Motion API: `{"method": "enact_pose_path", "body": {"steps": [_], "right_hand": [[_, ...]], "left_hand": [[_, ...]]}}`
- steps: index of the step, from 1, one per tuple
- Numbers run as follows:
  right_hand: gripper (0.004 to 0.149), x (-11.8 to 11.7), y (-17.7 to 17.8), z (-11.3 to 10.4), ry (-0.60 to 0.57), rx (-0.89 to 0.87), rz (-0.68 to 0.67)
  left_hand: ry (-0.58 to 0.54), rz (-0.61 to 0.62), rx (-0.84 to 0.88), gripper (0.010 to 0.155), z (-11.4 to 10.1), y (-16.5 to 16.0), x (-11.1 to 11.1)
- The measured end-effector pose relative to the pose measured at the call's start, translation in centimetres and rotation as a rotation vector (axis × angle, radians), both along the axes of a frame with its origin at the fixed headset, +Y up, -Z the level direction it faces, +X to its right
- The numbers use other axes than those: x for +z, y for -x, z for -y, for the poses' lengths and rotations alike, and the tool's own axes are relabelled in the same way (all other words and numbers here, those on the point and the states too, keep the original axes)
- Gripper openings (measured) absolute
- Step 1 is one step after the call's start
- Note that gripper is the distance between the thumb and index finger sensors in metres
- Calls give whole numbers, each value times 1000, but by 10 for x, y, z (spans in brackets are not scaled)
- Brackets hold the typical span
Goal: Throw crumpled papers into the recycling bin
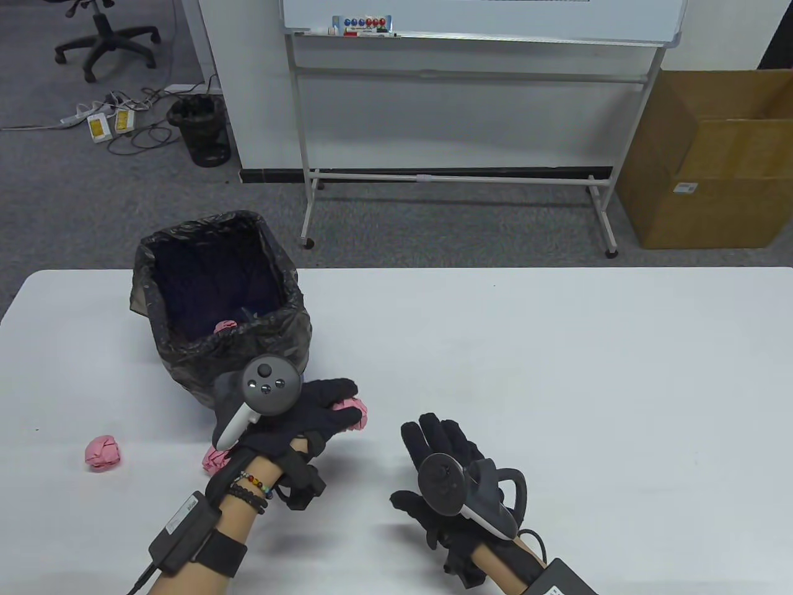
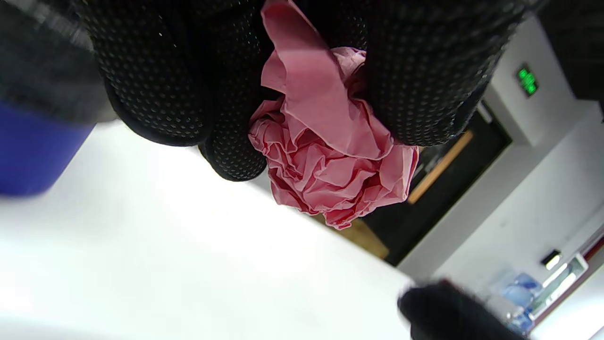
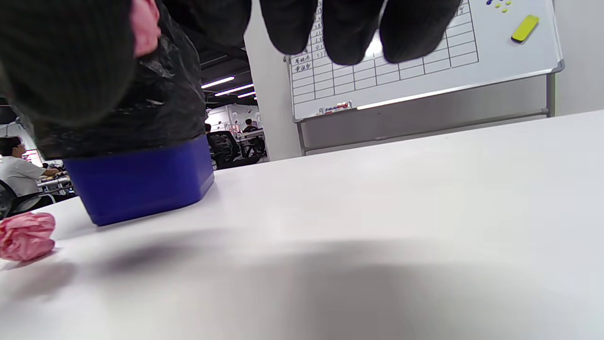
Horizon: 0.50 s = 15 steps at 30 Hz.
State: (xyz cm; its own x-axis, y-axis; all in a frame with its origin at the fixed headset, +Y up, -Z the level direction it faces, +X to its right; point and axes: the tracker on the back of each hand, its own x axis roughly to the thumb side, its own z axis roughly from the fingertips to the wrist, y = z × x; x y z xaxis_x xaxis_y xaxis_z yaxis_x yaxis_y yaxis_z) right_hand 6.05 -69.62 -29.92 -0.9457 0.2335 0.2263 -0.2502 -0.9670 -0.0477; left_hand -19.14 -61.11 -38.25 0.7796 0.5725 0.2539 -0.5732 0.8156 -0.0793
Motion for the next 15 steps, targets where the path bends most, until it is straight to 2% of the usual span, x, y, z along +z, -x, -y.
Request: {"method": "enact_pose_path", "body": {"steps": [5,9,13,14,15], "right_hand": [[98,0,-5,-1,-1,7,9],[97,0,-9,0,2,-6,12],[97,-1,-12,2,10,-17,11],[97,-2,-12,3,13,-17,10],[97,-2,-13,5,20,-19,11]], "left_hand": [[-173,-72,-8,59,-52,15,-12],[-330,-195,18,59,-87,39,-18],[-507,-419,28,60,-101,67,-19],[-514,-474,22,62,-99,72,-20],[-503,-515,18,70,-95,78,-21]]}}
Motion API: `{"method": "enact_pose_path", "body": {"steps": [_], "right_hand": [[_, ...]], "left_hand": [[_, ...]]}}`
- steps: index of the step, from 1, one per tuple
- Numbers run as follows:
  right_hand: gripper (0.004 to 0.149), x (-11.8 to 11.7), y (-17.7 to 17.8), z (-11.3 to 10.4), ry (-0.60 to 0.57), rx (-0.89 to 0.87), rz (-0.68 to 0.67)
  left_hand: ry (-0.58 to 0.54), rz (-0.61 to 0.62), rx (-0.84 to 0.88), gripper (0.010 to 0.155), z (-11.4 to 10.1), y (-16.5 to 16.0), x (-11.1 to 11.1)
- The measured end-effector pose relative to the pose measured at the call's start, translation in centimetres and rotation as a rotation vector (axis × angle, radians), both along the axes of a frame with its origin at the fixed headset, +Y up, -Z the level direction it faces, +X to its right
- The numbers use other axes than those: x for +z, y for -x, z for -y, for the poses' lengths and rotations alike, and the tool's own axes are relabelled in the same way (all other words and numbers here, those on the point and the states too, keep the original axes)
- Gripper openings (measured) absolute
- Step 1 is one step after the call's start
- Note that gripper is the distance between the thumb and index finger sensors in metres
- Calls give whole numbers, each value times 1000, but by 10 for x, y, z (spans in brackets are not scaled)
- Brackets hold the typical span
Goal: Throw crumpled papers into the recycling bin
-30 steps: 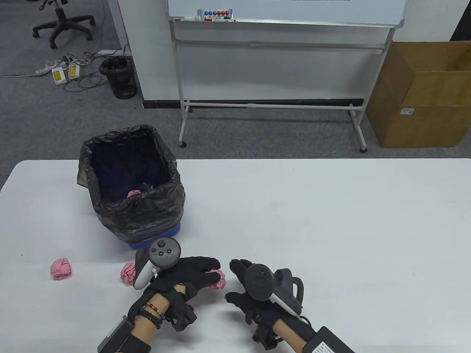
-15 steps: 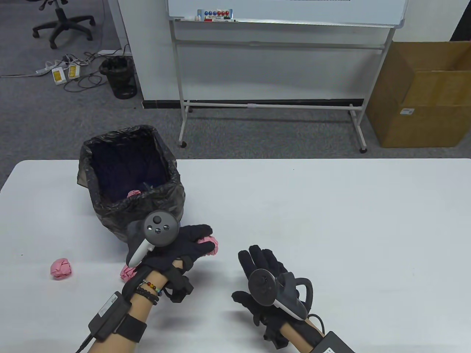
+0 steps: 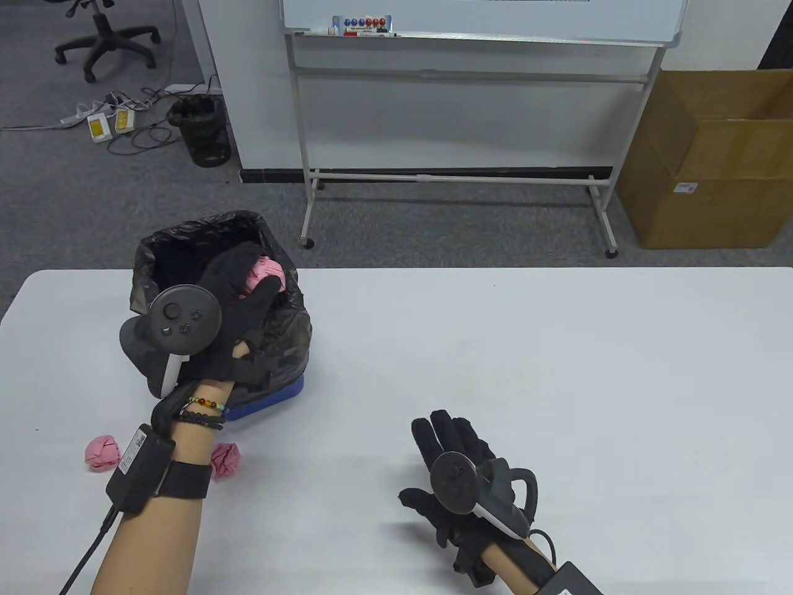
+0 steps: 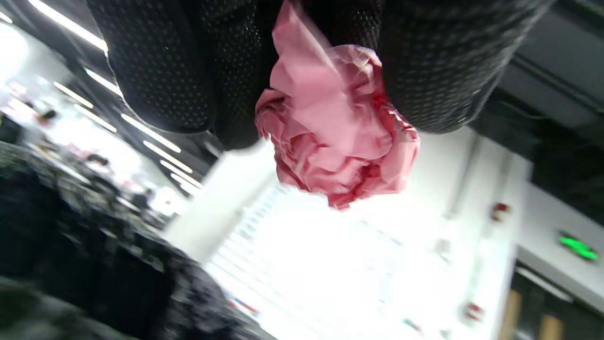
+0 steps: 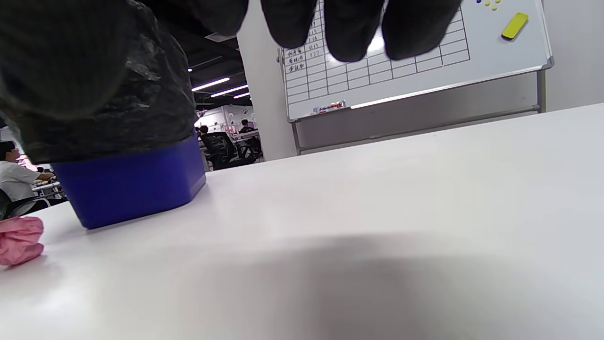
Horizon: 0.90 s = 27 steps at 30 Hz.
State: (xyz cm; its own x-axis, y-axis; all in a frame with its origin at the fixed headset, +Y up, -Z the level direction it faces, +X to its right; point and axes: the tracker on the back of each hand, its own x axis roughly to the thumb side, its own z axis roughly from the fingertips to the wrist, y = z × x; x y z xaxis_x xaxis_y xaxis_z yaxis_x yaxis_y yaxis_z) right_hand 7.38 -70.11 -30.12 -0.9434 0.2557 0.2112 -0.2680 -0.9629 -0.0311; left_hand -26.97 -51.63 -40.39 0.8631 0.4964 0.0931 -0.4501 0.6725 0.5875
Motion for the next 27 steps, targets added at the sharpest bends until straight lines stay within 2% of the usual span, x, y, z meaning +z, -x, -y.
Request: {"method": "enact_pose_path", "body": {"steps": [1,2,4,6,9,15,21,27], "right_hand": [[97,-1,-1,1,4,-6,-2],[97,-1,-1,3,13,-10,-1],[97,-3,-2,5,27,-7,1],[97,-4,-3,6,32,-10,2],[97,-4,-3,6,28,-18,4],[97,-3,-2,7,27,-16,3],[97,-2,-4,8,34,-15,10],[97,-1,-6,8,37,-20,19]], "left_hand": [[12,18,4,80,3,3,-4],[80,58,12,86,7,5,-7],[194,107,36,88,16,7,-9],[165,102,8,88,18,8,-7],[219,116,-29,85,20,9,-5],[206,145,-62,82,26,0,6],[163,266,-157,78,31,-40,22],[255,429,-245,76,48,-85,34]]}}
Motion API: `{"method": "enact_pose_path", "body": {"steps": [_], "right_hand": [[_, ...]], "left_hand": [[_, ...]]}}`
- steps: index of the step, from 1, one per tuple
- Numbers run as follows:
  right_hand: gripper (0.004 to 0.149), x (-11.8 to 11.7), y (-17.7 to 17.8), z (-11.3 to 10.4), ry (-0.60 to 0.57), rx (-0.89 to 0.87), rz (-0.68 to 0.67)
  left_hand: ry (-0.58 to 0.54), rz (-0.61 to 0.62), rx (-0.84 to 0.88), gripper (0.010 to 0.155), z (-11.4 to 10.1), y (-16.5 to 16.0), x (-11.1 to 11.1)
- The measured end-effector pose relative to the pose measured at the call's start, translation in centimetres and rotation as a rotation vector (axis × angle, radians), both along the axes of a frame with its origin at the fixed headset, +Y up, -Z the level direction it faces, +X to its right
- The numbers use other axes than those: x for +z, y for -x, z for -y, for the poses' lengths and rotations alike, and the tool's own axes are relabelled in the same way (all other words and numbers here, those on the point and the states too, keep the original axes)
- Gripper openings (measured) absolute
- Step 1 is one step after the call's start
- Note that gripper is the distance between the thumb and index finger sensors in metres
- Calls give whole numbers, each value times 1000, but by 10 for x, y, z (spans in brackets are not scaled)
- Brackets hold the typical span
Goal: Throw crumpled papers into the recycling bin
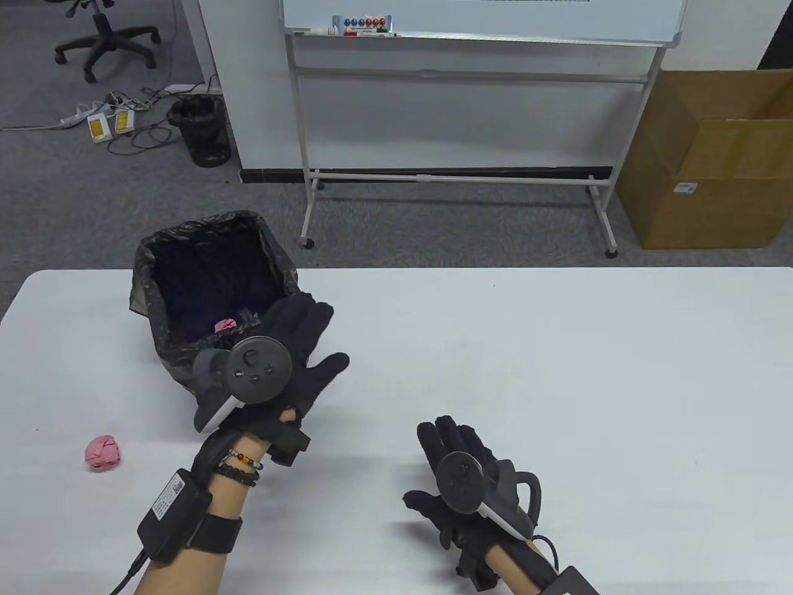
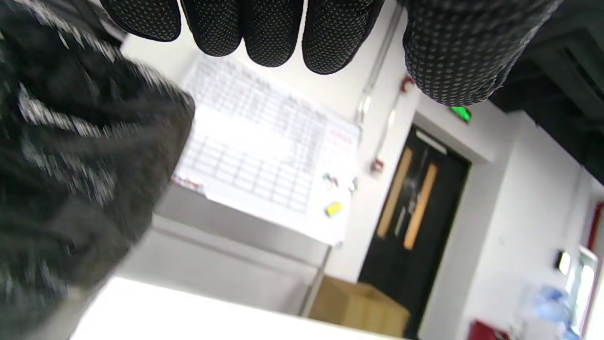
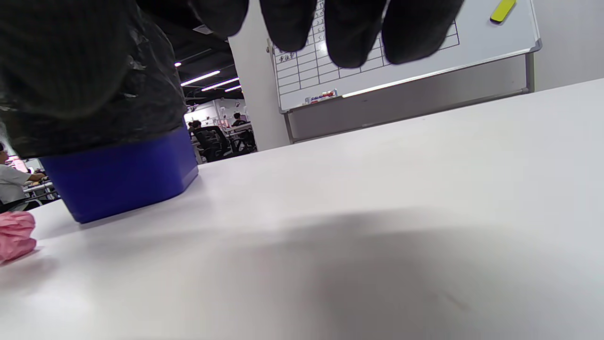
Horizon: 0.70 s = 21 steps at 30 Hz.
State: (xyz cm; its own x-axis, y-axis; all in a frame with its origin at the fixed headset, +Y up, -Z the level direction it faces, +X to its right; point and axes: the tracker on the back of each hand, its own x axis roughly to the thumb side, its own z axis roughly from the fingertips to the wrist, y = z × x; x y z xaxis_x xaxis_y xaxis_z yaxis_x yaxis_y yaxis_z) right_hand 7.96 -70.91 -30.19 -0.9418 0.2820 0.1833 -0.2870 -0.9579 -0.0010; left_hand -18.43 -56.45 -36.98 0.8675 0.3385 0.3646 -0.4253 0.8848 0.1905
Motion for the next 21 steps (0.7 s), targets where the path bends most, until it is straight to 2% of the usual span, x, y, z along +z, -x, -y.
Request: {"method": "enact_pose_path", "body": {"steps": [5,11,15,21], "right_hand": [[97,1,-2,1,1,-2,3],[97,1,-3,1,6,-3,5],[97,2,-3,1,3,-1,3],[97,2,-3,2,14,7,3]], "left_hand": [[65,61,-41,76,27,-20,8],[115,43,-115,76,65,-25,19],[169,-20,-167,77,89,-12,24],[241,-151,-191,77,119,24,29]]}}
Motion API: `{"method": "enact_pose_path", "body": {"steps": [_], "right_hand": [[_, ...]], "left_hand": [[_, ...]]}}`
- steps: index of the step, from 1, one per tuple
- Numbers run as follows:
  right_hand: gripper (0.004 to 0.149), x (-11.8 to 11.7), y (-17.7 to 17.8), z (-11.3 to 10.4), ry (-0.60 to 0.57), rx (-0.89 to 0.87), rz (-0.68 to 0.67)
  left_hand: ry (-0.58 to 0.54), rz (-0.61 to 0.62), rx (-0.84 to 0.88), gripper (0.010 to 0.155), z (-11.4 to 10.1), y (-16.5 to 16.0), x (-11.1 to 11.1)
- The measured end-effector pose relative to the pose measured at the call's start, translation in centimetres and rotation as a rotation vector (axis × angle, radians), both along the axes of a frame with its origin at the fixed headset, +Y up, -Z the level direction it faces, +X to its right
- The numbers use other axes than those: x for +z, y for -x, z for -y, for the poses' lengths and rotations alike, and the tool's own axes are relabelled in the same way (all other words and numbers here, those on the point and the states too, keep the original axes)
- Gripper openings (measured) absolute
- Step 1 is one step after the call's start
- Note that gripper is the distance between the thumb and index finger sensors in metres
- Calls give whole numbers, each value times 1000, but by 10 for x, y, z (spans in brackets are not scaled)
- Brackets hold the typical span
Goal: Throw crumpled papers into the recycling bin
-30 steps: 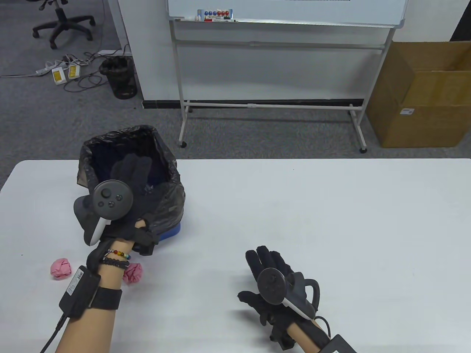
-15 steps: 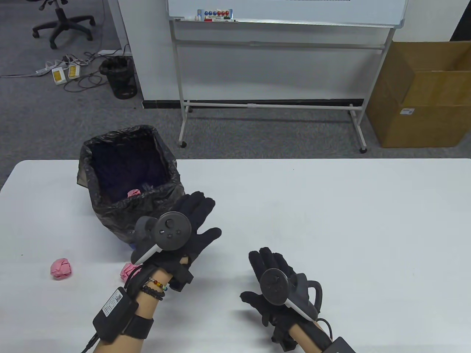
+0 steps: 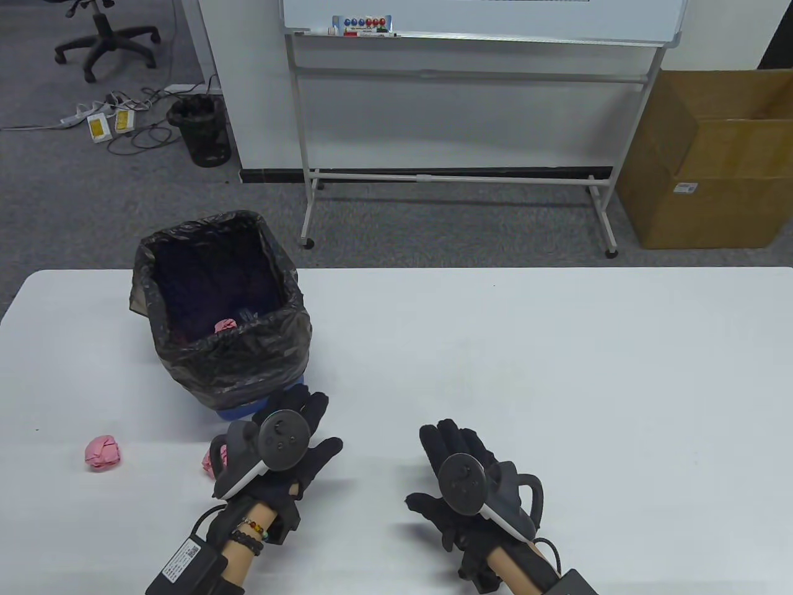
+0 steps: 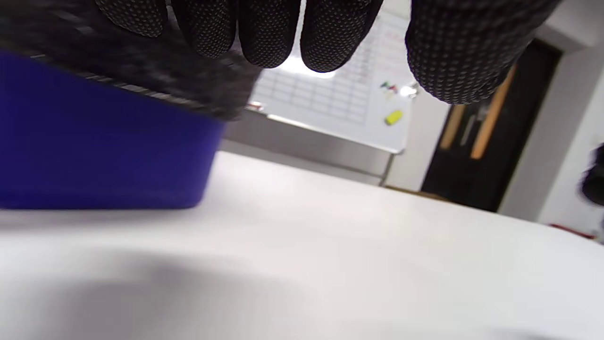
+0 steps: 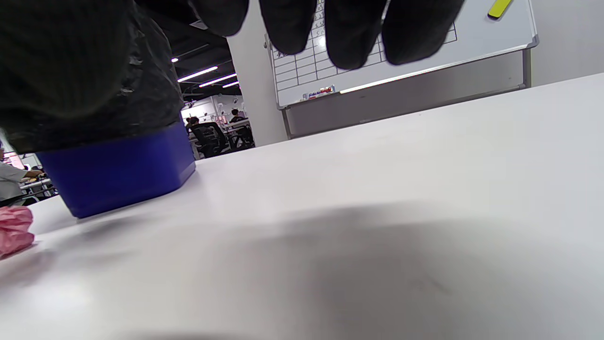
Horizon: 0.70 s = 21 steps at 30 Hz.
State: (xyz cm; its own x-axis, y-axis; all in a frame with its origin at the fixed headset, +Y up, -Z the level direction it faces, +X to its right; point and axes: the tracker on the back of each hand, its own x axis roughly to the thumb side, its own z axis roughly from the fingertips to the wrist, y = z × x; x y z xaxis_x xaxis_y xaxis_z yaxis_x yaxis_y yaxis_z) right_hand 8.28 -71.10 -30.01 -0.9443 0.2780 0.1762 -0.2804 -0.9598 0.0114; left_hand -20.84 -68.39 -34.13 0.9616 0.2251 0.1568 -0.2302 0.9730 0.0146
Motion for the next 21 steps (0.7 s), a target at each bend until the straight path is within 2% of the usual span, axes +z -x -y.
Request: {"method": "enact_pose_path", "body": {"steps": [10,21], "right_hand": [[97,1,0,1,20,10,5],[96,1,1,2,23,15,-2]], "left_hand": [[163,-244,-101,75,32,54,-3],[239,-382,-207,71,55,75,-16]]}}
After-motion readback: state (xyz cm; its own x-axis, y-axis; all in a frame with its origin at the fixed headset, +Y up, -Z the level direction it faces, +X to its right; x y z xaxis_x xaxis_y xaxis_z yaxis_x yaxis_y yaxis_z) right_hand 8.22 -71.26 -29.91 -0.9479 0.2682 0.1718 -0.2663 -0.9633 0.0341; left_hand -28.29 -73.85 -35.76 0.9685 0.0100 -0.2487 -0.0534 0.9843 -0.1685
